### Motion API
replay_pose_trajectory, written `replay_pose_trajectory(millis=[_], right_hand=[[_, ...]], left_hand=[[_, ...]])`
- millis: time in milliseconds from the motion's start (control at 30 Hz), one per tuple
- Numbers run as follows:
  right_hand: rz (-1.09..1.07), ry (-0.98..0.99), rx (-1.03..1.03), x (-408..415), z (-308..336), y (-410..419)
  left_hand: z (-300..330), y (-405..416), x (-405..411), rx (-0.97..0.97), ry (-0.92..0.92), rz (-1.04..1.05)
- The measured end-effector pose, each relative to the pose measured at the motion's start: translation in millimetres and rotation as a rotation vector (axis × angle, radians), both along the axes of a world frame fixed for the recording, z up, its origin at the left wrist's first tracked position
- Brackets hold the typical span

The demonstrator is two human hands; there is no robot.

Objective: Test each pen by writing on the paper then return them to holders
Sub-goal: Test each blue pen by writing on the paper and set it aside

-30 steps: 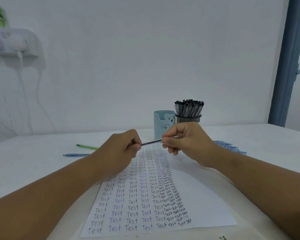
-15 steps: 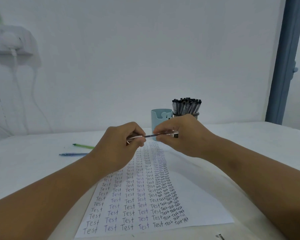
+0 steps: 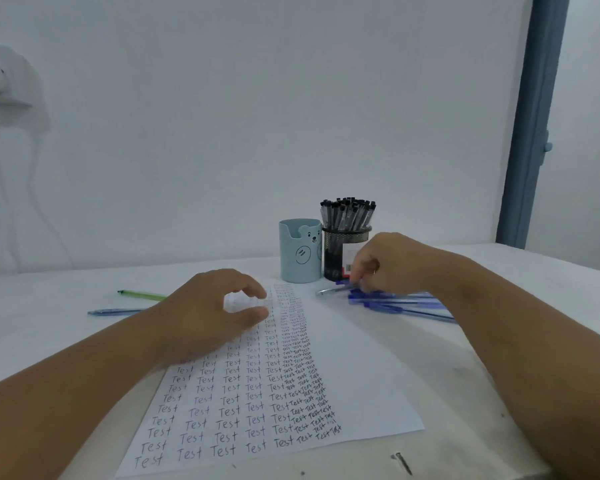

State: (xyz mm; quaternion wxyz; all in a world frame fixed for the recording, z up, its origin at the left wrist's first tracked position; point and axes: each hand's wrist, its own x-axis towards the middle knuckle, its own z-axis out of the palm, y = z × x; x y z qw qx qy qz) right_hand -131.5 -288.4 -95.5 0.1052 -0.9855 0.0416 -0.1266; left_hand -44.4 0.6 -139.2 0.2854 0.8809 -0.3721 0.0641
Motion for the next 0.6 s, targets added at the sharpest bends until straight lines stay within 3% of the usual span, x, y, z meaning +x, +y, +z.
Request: replay_pose_trajectory(millis=[333,600], right_hand=[[-0.148,0.145,0.02,-5,6,-12],[-0.039,0.246,-0.028,-17,12,-7]], left_hand=[[-2,-11,-11,0.064,0.075,-0.089],[-6,-13,-7,0.111,0.054,-0.15]])
